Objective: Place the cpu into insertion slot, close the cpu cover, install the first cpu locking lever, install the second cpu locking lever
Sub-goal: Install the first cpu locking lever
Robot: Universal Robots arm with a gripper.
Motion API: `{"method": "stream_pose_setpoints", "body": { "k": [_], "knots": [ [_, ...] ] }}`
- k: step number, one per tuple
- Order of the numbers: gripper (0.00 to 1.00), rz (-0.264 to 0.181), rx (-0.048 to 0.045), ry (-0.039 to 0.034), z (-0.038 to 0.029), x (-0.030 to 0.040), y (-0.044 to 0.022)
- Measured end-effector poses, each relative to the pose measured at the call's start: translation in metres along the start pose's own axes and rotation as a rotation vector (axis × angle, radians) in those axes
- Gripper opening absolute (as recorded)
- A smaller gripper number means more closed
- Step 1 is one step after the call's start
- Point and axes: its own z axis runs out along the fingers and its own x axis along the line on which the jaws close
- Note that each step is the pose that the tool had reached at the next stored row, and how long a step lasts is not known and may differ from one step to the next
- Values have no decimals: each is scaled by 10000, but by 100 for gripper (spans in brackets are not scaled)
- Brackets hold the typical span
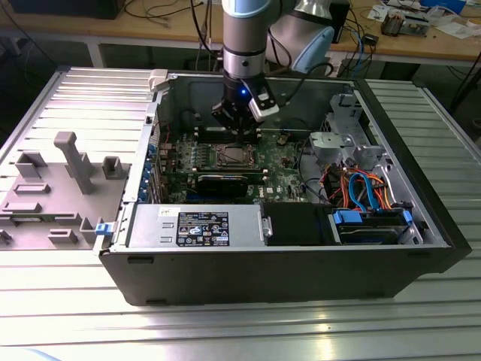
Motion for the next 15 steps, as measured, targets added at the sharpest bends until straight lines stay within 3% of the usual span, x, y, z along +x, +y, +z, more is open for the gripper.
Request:
{"method": "stream_pose_setpoints", "body": {
  "k": [7, 11, 15],
  "knots": [
    [11, -1, 1, 0, 21, -3, -1],
    [11, -2, 7, -2, -10, -4, 0],
    [11, -5, 253, -8, 13, -8, -5]
  ]
}}
